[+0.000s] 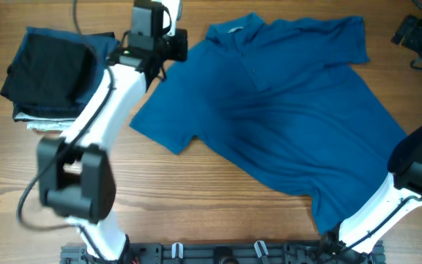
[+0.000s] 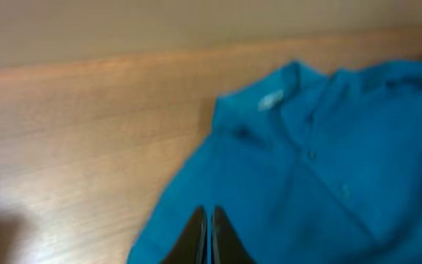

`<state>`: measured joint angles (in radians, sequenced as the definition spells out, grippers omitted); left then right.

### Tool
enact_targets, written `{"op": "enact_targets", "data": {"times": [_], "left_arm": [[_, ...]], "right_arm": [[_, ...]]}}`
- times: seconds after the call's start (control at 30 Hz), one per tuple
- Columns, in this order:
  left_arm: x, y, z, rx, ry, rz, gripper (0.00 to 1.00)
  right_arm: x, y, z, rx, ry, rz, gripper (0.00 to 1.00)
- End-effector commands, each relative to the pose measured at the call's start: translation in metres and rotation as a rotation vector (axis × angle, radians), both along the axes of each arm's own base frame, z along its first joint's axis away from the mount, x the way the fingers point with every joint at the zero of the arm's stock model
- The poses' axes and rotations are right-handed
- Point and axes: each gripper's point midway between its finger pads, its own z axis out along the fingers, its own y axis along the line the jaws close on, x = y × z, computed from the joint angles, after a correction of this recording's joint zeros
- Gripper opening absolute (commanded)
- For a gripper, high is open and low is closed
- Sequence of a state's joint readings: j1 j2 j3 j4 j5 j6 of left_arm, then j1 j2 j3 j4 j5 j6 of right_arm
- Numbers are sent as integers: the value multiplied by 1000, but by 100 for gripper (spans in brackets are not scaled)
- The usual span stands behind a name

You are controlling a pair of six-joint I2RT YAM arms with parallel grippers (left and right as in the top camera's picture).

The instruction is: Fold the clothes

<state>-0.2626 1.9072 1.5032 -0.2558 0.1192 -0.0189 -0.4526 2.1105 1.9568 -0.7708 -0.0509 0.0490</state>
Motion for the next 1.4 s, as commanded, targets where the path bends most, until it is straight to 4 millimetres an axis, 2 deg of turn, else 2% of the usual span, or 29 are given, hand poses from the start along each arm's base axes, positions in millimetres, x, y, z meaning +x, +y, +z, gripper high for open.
{"op": "enact_targets", "data": {"times": [0.0, 0.1, 0.27, 0.4, 0.73, 0.9, 1.0, 1.13, 1.3, 1.37], "left_arm": [[13, -15, -58, 11, 42, -69, 4], [18, -17, -84, 14, 65, -73, 4], [11, -10, -115, 69, 134, -73, 4], [7, 5, -125, 134, 171, -18, 4], [-4, 9, -166, 159, 264, -24, 4], [-5, 15, -177, 173, 287, -10, 4], [-8, 42, -186, 229, 327, 100, 4], [-27, 100, -197, 302, 440, 358, 4], [-58, 139, -209, 274, 601, 497, 4], [-64, 145, -211, 274, 633, 502, 4]], "right_arm": [[0, -1, -5, 4, 7, -11, 100], [0, -1, -5, 5, 6, -12, 100], [0, -1, -4, 4, 6, -11, 100], [0, -1, -5, 4, 6, -11, 100], [0, -1, -4, 4, 6, -11, 100], [0, -1, -4, 4, 6, -12, 100], [0, -1, -4, 4, 6, -12, 100], [0, -1, -4, 4, 6, -11, 100], [0, -1, -4, 4, 6, -11, 100], [0, -1, -4, 4, 6, -11, 100]]}}
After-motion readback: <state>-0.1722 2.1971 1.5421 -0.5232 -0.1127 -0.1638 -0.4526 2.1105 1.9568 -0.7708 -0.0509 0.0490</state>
